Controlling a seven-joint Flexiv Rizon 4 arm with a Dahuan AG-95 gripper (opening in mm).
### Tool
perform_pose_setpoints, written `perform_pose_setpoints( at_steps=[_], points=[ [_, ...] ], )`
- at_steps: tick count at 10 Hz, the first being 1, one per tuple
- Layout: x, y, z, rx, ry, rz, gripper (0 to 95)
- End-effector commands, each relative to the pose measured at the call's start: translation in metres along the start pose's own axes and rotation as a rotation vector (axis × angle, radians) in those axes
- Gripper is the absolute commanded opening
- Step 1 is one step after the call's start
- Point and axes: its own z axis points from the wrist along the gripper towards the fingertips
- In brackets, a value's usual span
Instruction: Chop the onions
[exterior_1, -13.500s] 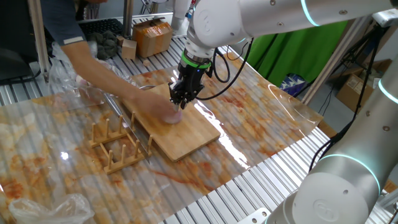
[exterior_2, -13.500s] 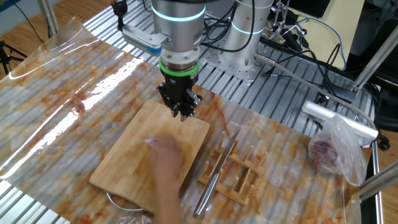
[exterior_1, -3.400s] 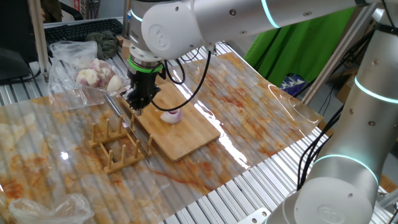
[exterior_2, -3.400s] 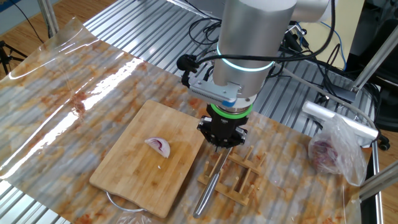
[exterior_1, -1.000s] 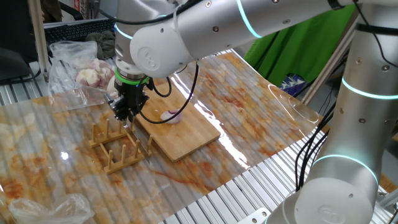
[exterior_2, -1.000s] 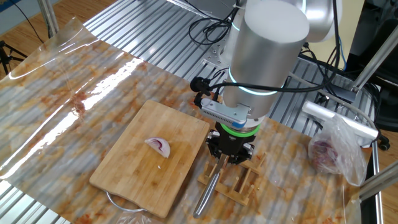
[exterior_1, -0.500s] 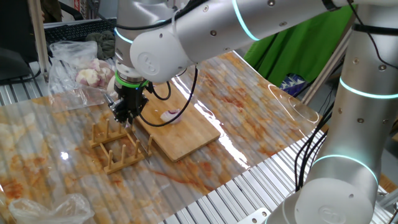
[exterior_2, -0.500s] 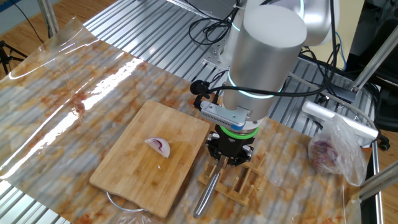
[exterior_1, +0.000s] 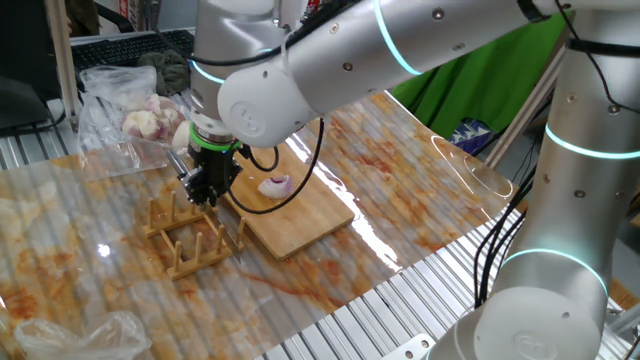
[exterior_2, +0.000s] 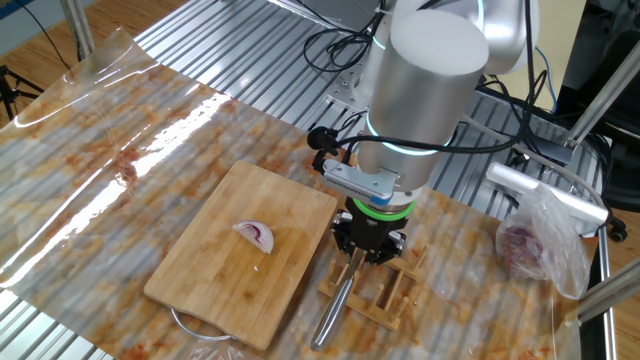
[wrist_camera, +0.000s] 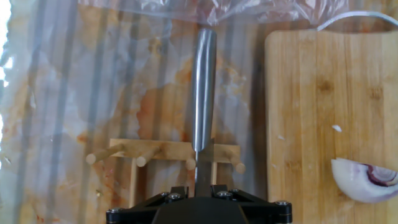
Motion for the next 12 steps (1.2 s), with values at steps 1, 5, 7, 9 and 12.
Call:
perform_pose_setpoints(
  at_steps=[1, 5, 7, 9, 12],
  points=[
    [0.000, 0.000, 0.004, 0.000, -0.004, 0.003, 19.0],
    [0.001, -0.001, 0.011, 0.001, -0.011, 0.012, 19.0],
    [0.001, -0.001, 0.015, 0.004, -0.016, 0.015, 19.0],
    [0.002, -0.001, 0.019, 0.010, -0.019, 0.013, 19.0],
    [0.003, 0.002, 0.026, 0.031, -0.029, 0.014, 19.0]
  ],
)
